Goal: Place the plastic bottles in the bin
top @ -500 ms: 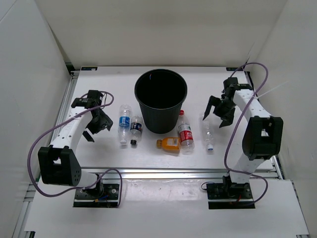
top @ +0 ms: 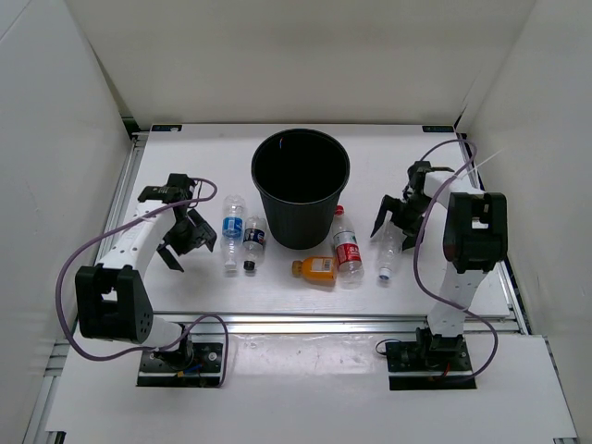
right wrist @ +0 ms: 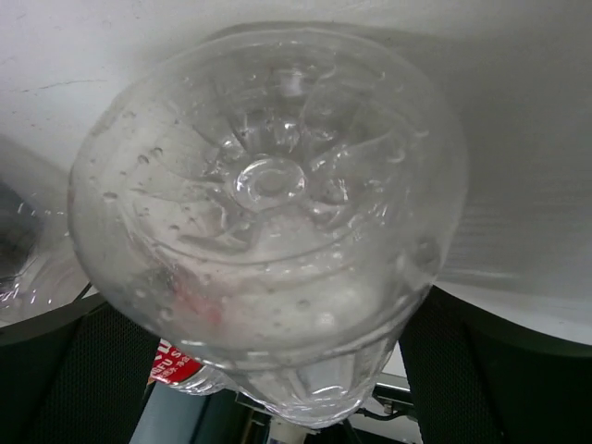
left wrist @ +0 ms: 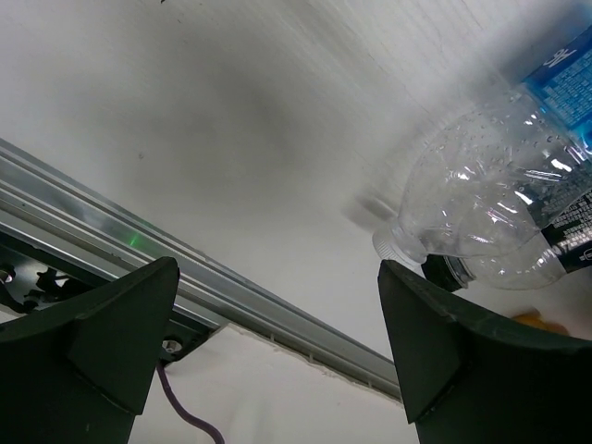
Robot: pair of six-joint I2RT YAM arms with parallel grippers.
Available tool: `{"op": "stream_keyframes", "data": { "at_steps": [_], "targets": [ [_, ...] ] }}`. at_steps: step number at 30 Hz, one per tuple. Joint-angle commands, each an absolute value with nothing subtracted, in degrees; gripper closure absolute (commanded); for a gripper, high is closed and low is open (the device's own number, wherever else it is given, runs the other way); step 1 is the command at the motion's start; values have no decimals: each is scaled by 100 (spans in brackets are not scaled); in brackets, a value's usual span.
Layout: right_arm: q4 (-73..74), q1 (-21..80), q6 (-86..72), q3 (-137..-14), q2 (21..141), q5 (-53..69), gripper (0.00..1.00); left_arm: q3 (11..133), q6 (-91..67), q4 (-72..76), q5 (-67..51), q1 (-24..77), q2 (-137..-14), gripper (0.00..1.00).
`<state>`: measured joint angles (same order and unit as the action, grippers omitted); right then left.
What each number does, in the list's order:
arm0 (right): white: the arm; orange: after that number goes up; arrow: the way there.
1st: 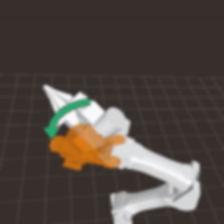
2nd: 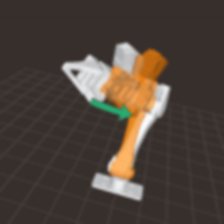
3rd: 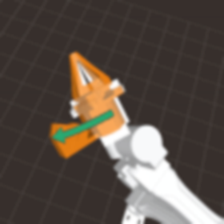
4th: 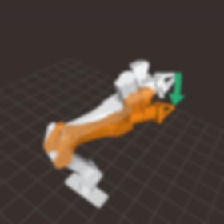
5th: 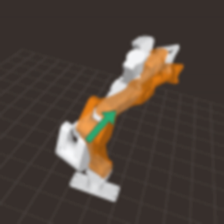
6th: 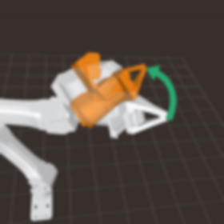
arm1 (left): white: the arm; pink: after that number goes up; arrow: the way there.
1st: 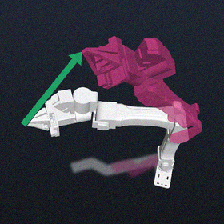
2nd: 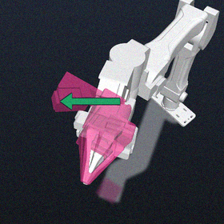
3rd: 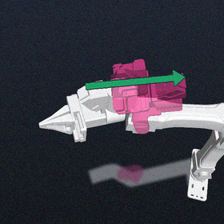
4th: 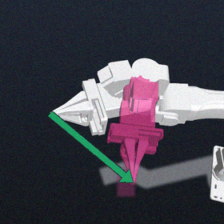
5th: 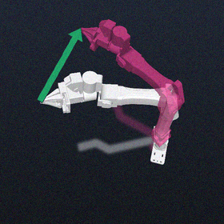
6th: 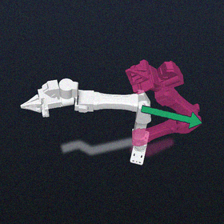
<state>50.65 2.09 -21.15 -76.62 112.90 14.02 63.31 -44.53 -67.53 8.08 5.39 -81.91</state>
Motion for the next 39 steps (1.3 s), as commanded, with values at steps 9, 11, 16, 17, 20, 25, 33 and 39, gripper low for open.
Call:
{"op": "stream_keyframes", "data": {
  "at_steps": [9, 11, 16, 17, 20, 25, 33, 39],
  "targets": [
    [4676, 88, -1828, -7928, 11716, 1888, 33, 6390, -4667, -6732, 747, 650, -8437, 0],
    [4728, 36, -1880, -7928, 11593, 1890, 51, 6451, -4667, -6732, 747, 650, -8490, 0],
    [5017, -87, -2354, -7866, 10919, 2021, 57, 6504, -4667, -6671, 747, 711, -8674, 0],
    [5132, -88, -2442, -7962, 10742, 2021, 57, 6504, -4667, -6610, 695, 712, -8736, 0],
    [5668, -88, -2873, -8637, 10100, 2047, 59, 6565, -4667, -6539, 572, 773, -8798, 0],
    [5801, -88, -3400, -10587, 9834, 3047, 59, 6802, -4614, -6197, 571, 826, -8903, 0],
    [4731, 412, -3885, -13052, 10494, 3814, 53, 6917, -4509, -5933, 9, 887, -9141, 0],
    [4623, 1562, -3446, -13772, 11197, 3490, 47, 6970, -4315, -5582, -307, 1002, -9255, 0]
  ]
}}
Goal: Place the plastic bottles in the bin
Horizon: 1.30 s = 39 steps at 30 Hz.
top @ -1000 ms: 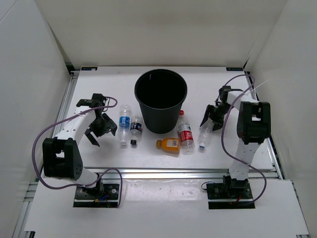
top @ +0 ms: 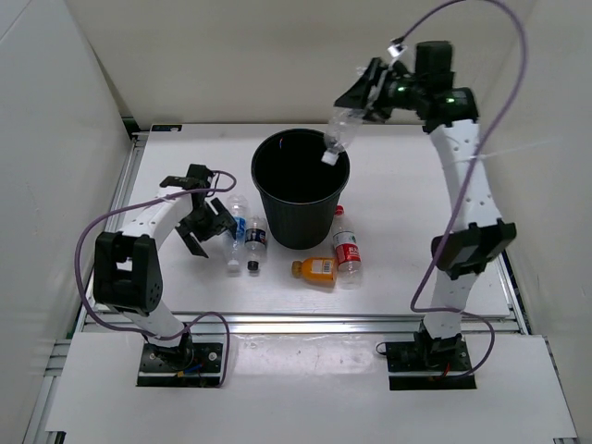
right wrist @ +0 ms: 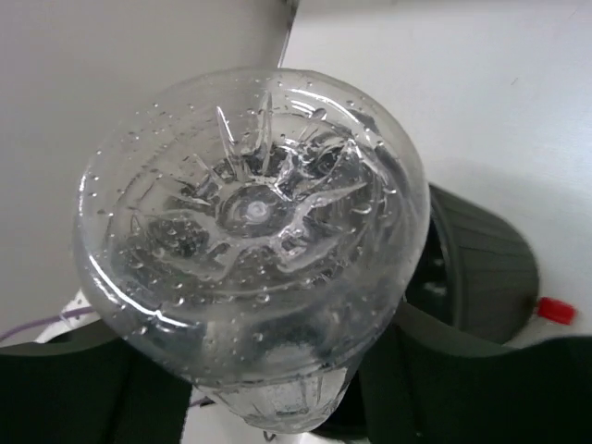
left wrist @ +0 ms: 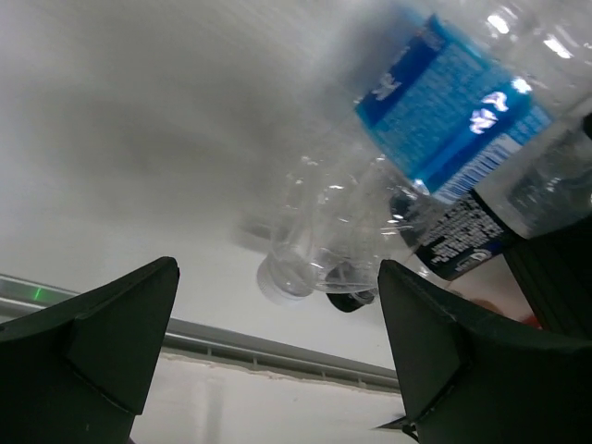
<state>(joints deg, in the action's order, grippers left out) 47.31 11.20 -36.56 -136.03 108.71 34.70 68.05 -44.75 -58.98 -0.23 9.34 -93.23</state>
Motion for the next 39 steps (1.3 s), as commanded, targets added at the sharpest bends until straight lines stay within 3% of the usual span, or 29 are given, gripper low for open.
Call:
{"op": "stream_keyframes", "data": {
  "at_steps": [1, 4, 6, 13, 25, 28, 29, 32, 35, 39],
  "targets": [
    [4623, 1660, -3376, -13772, 11267, 3489, 37, 6970, -4315, -5494, -308, 1002, -9255, 0],
    [4729, 1915, -3121, -13772, 11268, 3410, 20, 7101, -4263, -5432, -457, 1002, -9255, 0],
    [4807, 1968, -3059, -13772, 11154, 3349, 0, 7171, -4201, -5432, -457, 1055, -9255, 0],
    [4869, 1855, -2795, -13580, 10258, 2892, 0, 7049, -3877, -5169, -711, 1055, -9360, 0],
    [4931, 1468, -2944, -13280, 9862, 3788, 0, 6741, -3700, -4711, -457, 1055, -10133, 0],
    [4983, 1337, -2997, -13280, 9861, 3841, 0, 6803, -3647, -4711, -457, 1055, -10239, 15],
    [4983, 1336, -3049, -13228, 9861, 3841, 0, 6803, -3647, -4711, -457, 1055, -10309, 31],
    [4983, 1205, -3119, -13228, 9861, 3894, 0, 6803, -3717, -4781, -291, 1055, -10162, 45],
    [4983, 1151, -3120, -13175, 9800, 3946, 0, 7065, -3813, -5105, 34, 1002, -9906, 54],
    [4983, 1099, -3068, -12964, 9686, 3894, 0, 7943, -4130, -5738, 527, 1002, -9196, 56]
  ]
}}
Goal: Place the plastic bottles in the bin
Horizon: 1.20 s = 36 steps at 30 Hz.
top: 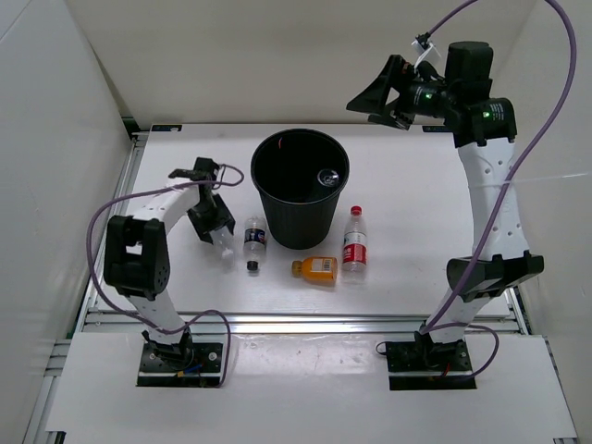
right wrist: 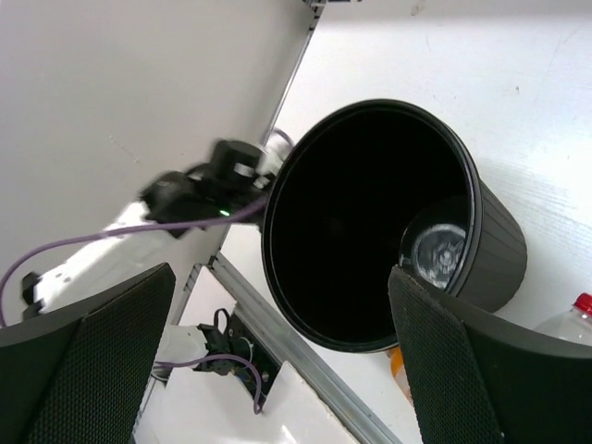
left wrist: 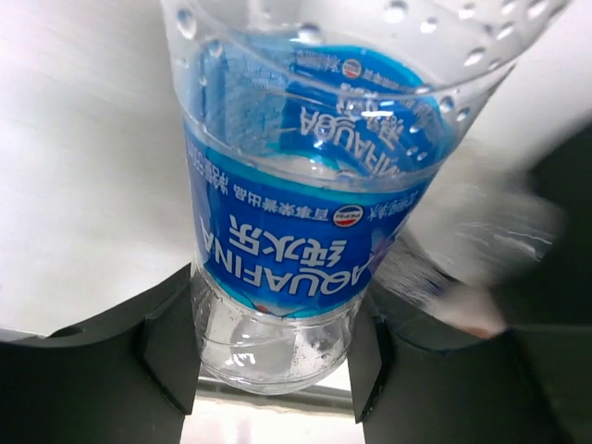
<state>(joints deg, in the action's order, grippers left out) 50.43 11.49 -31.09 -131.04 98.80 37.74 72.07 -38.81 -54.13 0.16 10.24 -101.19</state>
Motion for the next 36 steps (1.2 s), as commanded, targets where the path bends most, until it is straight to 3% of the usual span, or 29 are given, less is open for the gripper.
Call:
{"op": "stream_keyframes", "data": {
  "at_steps": [1, 11, 25, 28, 29, 30, 36],
  "targets": [
    [4983, 1099, -3067, -12894, 9686, 3894, 0, 8406, -4200, -5974, 710, 1002, -9089, 56],
    [5045, 1046, -2839, -12279, 9475, 3833, 0, 10966, -4000, -5915, 1318, 1660, -8850, 49],
    [5098, 827, -2725, -11971, 9299, 3727, 0, 12075, -3191, -5265, 1458, 3655, -10212, 42],
    [5098, 826, -2672, -11909, 9299, 3727, 0, 11866, -3190, -5317, 1617, 3709, -10161, 34],
    [5098, 826, -2672, -11909, 9299, 3727, 0, 11770, -3190, -5317, 1678, 3709, -10030, 25],
    [5098, 826, -2672, -11909, 9299, 3727, 0, 11699, -3190, -5370, 1827, 3709, -9950, 0],
    [5098, 668, -2724, -11629, 9246, 3727, 0, 11795, -3023, -5721, 2896, 3771, -9186, 0]
  ]
}}
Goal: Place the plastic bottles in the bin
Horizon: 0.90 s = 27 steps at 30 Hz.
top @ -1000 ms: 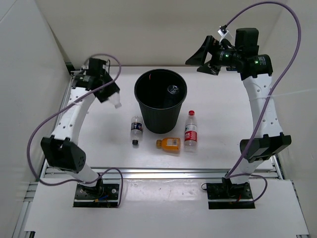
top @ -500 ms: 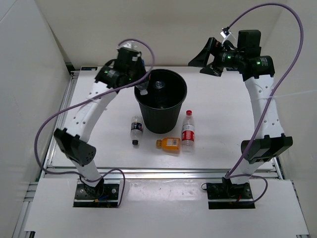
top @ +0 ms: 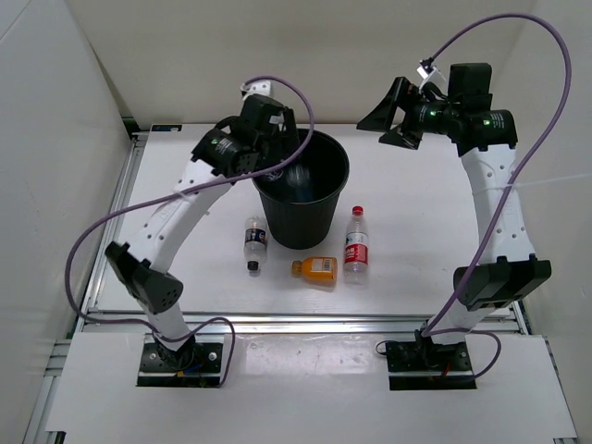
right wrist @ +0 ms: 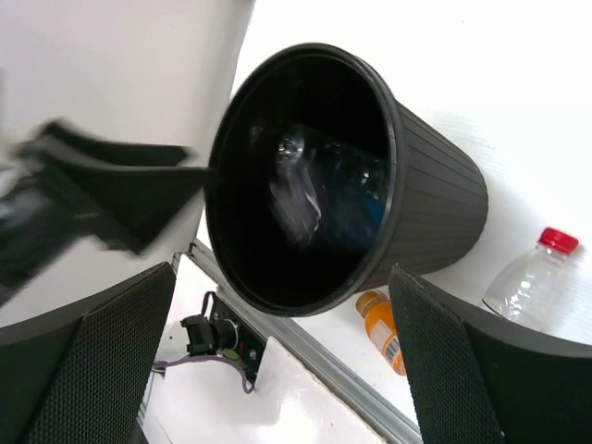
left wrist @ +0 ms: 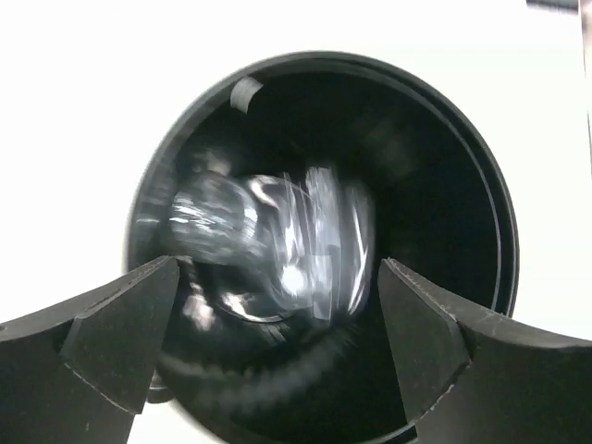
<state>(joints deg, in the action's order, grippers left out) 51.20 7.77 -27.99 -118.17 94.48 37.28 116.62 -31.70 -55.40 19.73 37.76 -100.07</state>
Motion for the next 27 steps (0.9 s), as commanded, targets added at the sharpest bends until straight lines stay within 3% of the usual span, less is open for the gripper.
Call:
{"op": "stream_keyframes", "data": {
  "at_steps": [1, 3, 7, 11, 20, 27],
  "targets": [
    [5098, 616, -2725, -11576, 9246, 3727, 0, 11612, -3023, -5722, 3066, 3718, -9002, 0],
    [5098, 615, -2786, -11470, 9193, 3727, 0, 11007, -3295, -5582, 3173, 3308, -8284, 0],
    [5264, 492, -2839, -11102, 9132, 3385, 0, 8332, -3690, -4704, 1023, 1989, -7305, 0],
    [5484, 308, -2909, -10180, 9079, 3190, 0, 6948, -4007, -4430, -377, 1231, -7242, 1],
    [5713, 746, -2567, -8633, 9702, 2409, 0, 5451, -4430, -3973, -1098, 809, -7181, 0],
    [5169, 1124, -2435, -7850, 10467, 2215, 0, 5388, -4368, -4147, -1230, 756, -7181, 0]
  ]
}}
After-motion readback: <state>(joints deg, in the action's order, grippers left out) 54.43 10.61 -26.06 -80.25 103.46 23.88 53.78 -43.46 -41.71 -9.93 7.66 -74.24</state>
